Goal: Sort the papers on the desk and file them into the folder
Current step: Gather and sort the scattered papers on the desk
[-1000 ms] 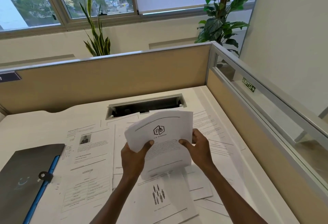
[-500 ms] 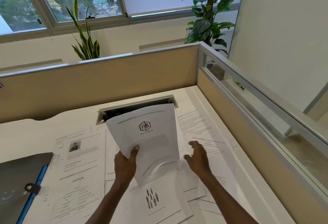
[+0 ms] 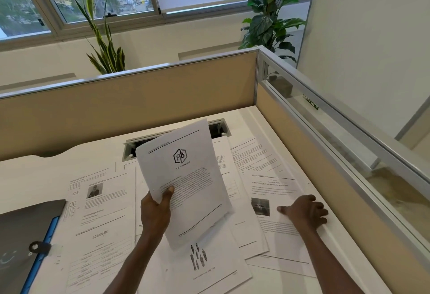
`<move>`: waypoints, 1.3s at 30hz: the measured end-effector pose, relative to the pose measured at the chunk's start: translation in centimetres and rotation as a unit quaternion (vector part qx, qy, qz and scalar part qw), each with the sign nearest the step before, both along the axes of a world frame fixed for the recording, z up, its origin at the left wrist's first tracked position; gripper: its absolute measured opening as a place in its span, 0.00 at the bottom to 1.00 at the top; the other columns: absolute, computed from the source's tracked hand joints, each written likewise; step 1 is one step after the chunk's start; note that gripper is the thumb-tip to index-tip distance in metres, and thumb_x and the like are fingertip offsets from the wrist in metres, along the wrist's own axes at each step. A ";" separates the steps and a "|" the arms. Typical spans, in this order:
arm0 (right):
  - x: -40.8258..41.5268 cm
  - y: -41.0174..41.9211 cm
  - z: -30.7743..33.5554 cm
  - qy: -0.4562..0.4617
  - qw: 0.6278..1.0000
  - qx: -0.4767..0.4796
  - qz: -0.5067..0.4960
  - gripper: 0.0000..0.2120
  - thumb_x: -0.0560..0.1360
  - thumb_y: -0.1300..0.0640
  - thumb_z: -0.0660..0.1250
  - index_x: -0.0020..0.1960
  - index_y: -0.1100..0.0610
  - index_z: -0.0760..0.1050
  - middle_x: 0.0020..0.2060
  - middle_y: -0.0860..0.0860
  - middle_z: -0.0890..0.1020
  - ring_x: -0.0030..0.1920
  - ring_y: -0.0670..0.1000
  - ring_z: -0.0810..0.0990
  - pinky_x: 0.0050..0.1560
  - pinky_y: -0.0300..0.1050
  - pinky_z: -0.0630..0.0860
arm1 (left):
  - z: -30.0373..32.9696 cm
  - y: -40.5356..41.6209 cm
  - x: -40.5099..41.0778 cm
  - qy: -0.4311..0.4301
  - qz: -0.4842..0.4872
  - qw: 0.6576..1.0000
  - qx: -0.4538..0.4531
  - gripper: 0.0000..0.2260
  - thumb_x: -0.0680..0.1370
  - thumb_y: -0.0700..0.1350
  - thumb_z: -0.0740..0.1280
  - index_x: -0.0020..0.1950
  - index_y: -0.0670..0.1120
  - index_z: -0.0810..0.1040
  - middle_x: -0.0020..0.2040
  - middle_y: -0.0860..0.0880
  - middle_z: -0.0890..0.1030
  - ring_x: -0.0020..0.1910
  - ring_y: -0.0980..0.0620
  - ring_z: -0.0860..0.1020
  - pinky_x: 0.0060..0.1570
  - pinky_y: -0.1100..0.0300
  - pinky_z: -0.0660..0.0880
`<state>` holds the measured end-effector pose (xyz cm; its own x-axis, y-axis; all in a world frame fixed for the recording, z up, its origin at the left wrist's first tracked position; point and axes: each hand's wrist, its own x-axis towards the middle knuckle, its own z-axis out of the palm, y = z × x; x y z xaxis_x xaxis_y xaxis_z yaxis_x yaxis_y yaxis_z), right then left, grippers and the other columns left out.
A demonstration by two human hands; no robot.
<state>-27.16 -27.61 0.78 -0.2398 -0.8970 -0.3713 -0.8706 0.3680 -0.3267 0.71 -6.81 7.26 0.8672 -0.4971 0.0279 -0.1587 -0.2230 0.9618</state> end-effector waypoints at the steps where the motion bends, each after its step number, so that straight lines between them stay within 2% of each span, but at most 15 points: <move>1: -0.2 -0.3 0.0 -0.005 1.000 0.008 -0.010 0.55 0.58 0.46 0.82 0.71 0.69 0.56 0.69 0.70 0.64 0.70 0.69 0.61 0.69 0.65 0.60 | 0.0 0.0 0.0 0.002 0.002 1.000 -0.002 0.10 0.78 0.45 0.69 0.59 0.45 0.79 0.48 0.48 0.82 0.41 0.52 0.81 0.36 0.59 0.77; 4: -0.4 -0.7 0.0 -0.014 0.999 0.023 -0.020 0.47 0.59 0.47 0.82 0.66 0.67 0.62 0.66 0.68 0.69 0.67 0.68 0.65 0.68 0.64 0.62 | 0.3 -0.1 0.2 0.004 0.010 1.000 -0.010 0.08 0.78 0.45 0.69 0.56 0.46 0.79 0.47 0.50 0.82 0.40 0.54 0.81 0.34 0.61 0.76; 6: -0.3 -0.5 0.0 -0.029 0.999 0.014 -0.025 0.40 0.61 0.50 0.82 0.62 0.67 0.67 0.62 0.67 0.73 0.64 0.67 0.70 0.64 0.63 0.67 | 0.3 0.1 0.3 0.005 0.014 1.000 -0.011 0.06 0.78 0.45 0.69 0.54 0.49 0.78 0.46 0.51 0.82 0.40 0.56 0.81 0.33 0.62 0.76; 10: -0.2 -0.2 0.5 -0.082 0.993 -0.084 -0.014 0.19 0.70 0.62 0.73 0.57 0.66 0.72 0.54 0.64 0.80 0.53 0.66 0.79 0.48 0.54 0.77 | 0.0 0.5 0.5 0.009 0.020 1.000 -0.002 0.05 0.78 0.45 0.69 0.54 0.49 0.78 0.47 0.50 0.82 0.40 0.53 0.82 0.35 0.60 0.77; 12: 0.0 -0.8 1.2 -0.087 0.986 -0.140 0.024 0.15 0.71 0.63 0.71 0.56 0.65 0.75 0.53 0.63 0.82 0.51 0.65 0.81 0.44 0.52 0.77 | -0.2 0.6 0.5 0.011 0.024 1.000 -0.001 0.05 0.78 0.45 0.69 0.53 0.50 0.78 0.47 0.50 0.82 0.40 0.54 0.81 0.35 0.60 0.76; 15: 0.8 -2.9 2.2 -0.096 0.976 -0.178 0.080 0.15 0.73 0.59 0.72 0.57 0.63 0.78 0.53 0.61 0.83 0.51 0.64 0.82 0.46 0.53 0.79 | -0.4 0.6 0.4 0.011 0.028 1.000 0.007 0.05 0.78 0.45 0.69 0.53 0.50 0.77 0.47 0.50 0.82 0.39 0.55 0.81 0.35 0.61 0.75; 19: 2.3 -6.2 2.2 -0.061 0.973 -0.168 0.149 0.19 0.73 0.55 0.72 0.59 0.65 0.78 0.55 0.62 0.81 0.56 0.61 0.78 0.49 0.55 0.80 | -0.6 0.6 0.4 0.010 0.026 0.999 0.020 0.05 0.78 0.46 0.69 0.53 0.50 0.76 0.46 0.51 0.81 0.38 0.58 0.80 0.33 0.63 0.74; 22: 3.0 -8.2 0.9 -0.013 0.972 -0.137 0.192 0.19 0.74 0.54 0.70 0.61 0.63 0.77 0.64 0.61 0.74 0.63 0.60 0.70 0.57 0.55 0.76 | -0.8 0.6 0.7 0.014 0.023 0.999 0.033 0.06 0.78 0.46 0.69 0.54 0.50 0.77 0.46 0.49 0.82 0.39 0.56 0.80 0.33 0.62 0.75; 26: 3.0 -10.1 -1.0 0.002 0.973 -0.064 0.224 0.25 0.75 0.49 0.69 0.69 0.57 0.71 0.72 0.59 0.64 0.72 0.61 0.60 0.69 0.58 0.65 | -1.3 0.7 1.2 0.020 0.026 0.998 0.049 0.08 0.78 0.46 0.69 0.56 0.48 0.77 0.48 0.48 0.82 0.39 0.52 0.81 0.35 0.59 0.76; 30: 2.7 -11.4 -1.0 0.029 0.968 -0.069 0.239 0.27 0.72 0.46 0.71 0.68 0.55 0.71 0.65 0.58 0.69 0.65 0.61 0.67 0.61 0.56 0.71 | -1.7 0.6 1.2 0.020 0.031 0.998 0.058 0.07 0.78 0.46 0.69 0.56 0.48 0.77 0.49 0.48 0.82 0.37 0.53 0.80 0.34 0.61 0.75; 34: 2.3 -11.9 -0.8 0.044 0.970 -0.059 0.230 0.30 0.70 0.45 0.73 0.67 0.54 0.70 0.63 0.58 0.73 0.63 0.60 0.71 0.59 0.55 0.72 | -2.0 0.2 1.1 0.025 0.025 0.997 0.068 0.11 0.78 0.46 0.69 0.59 0.44 0.78 0.49 0.46 0.82 0.38 0.51 0.81 0.35 0.60 0.75; 36: 2.2 -12.0 -1.0 0.025 0.974 -0.049 0.219 0.30 0.69 0.46 0.74 0.67 0.55 0.70 0.62 0.59 0.75 0.62 0.60 0.73 0.58 0.54 0.73 | -2.0 0.0 0.8 0.029 0.018 0.997 0.066 0.11 0.78 0.46 0.69 0.59 0.44 0.78 0.49 0.46 0.83 0.39 0.49 0.82 0.36 0.58 0.77; 39: 1.9 -11.6 -1.2 -0.041 0.978 -0.068 0.195 0.25 0.71 0.54 0.74 0.65 0.61 0.72 0.60 0.60 0.78 0.59 0.61 0.78 0.53 0.51 0.78 | -1.7 0.0 0.7 0.026 0.009 0.998 0.061 0.11 0.78 0.46 0.68 0.60 0.44 0.78 0.50 0.46 0.83 0.40 0.46 0.82 0.37 0.56 0.78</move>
<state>-25.26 -39.20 -0.46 0.1561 -0.9564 -0.2467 -0.9046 -0.0381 -0.4245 1.37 -6.86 5.55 0.8744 -0.4791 -0.0765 -0.1053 -0.3412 0.9341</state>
